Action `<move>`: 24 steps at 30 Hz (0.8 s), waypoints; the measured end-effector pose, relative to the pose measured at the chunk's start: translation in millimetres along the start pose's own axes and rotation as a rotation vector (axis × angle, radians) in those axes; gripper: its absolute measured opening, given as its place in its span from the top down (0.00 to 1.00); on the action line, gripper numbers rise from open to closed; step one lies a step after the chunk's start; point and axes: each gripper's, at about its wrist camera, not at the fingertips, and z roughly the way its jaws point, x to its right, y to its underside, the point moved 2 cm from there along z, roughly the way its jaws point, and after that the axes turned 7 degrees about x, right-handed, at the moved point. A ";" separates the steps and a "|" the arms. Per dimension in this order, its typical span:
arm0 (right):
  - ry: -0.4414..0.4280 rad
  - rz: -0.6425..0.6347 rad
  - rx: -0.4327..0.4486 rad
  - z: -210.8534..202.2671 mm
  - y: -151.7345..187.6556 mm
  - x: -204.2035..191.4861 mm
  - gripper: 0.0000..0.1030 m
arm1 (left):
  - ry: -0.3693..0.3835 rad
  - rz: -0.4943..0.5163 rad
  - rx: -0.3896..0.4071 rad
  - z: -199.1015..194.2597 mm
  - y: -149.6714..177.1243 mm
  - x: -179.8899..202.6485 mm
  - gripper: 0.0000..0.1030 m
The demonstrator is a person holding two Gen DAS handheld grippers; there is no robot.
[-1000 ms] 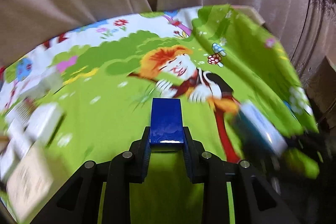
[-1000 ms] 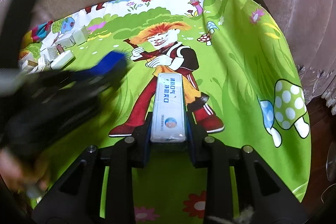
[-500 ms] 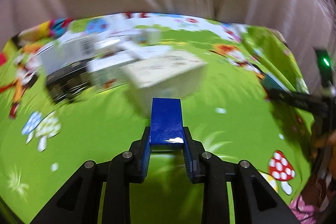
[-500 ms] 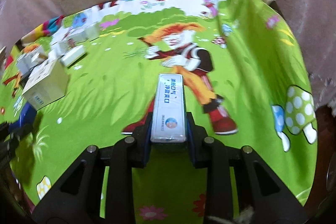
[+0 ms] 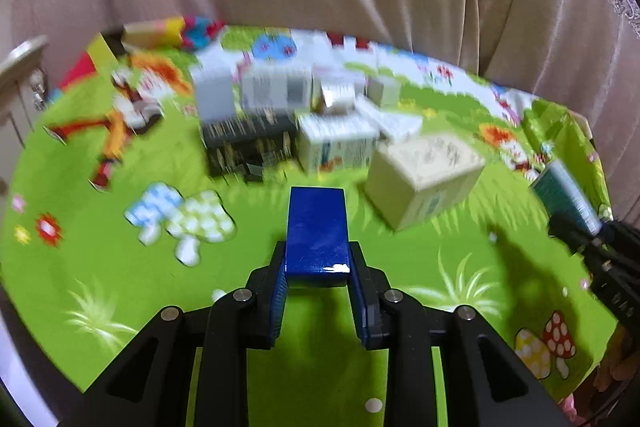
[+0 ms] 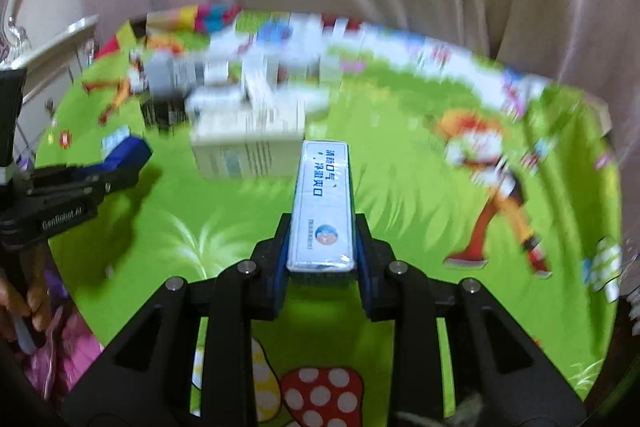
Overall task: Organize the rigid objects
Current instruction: 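Lift both held boxes and carry them toward the purple-rimmed storage box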
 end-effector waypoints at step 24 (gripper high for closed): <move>0.150 -0.147 0.883 -232.5 -95.3 -63.0 0.68 | -0.003 0.099 0.700 -242.6 -111.2 49.6 0.72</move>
